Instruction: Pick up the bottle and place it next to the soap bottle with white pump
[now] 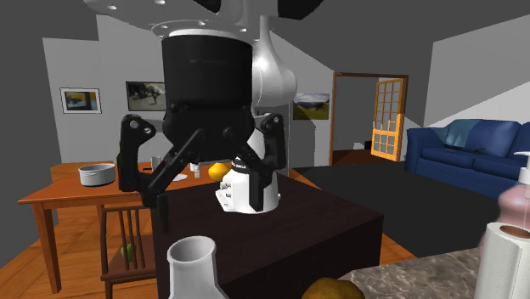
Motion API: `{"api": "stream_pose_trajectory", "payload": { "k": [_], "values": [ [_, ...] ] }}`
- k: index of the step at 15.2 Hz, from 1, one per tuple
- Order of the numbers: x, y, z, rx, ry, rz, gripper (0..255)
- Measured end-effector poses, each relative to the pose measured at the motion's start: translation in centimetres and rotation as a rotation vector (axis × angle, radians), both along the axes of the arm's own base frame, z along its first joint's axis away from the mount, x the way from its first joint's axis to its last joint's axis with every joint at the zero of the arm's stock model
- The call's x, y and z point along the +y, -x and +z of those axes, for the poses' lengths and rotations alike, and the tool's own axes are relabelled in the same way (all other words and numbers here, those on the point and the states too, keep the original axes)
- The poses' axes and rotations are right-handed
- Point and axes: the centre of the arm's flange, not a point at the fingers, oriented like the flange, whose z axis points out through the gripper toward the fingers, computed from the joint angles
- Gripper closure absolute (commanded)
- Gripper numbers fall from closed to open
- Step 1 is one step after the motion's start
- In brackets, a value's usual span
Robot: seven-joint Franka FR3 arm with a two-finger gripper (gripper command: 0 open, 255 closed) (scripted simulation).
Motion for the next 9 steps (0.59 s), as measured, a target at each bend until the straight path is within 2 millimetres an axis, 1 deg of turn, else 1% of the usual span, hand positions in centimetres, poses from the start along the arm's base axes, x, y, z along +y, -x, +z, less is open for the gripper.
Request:
{"api": "stream_pose_trajectory", "payload": {
  "k": [1, 3, 9],
  "values": [
    [-1.1, -0.5, -0.9, -0.005, 0.005, 0.001, 0],
    [-2.1, -0.7, -1.8, -0.010, 0.009, 0.002, 0],
    [-2.4, -0.8, -5.0, -0.012, 0.011, 0.003, 0]
  ]
}}
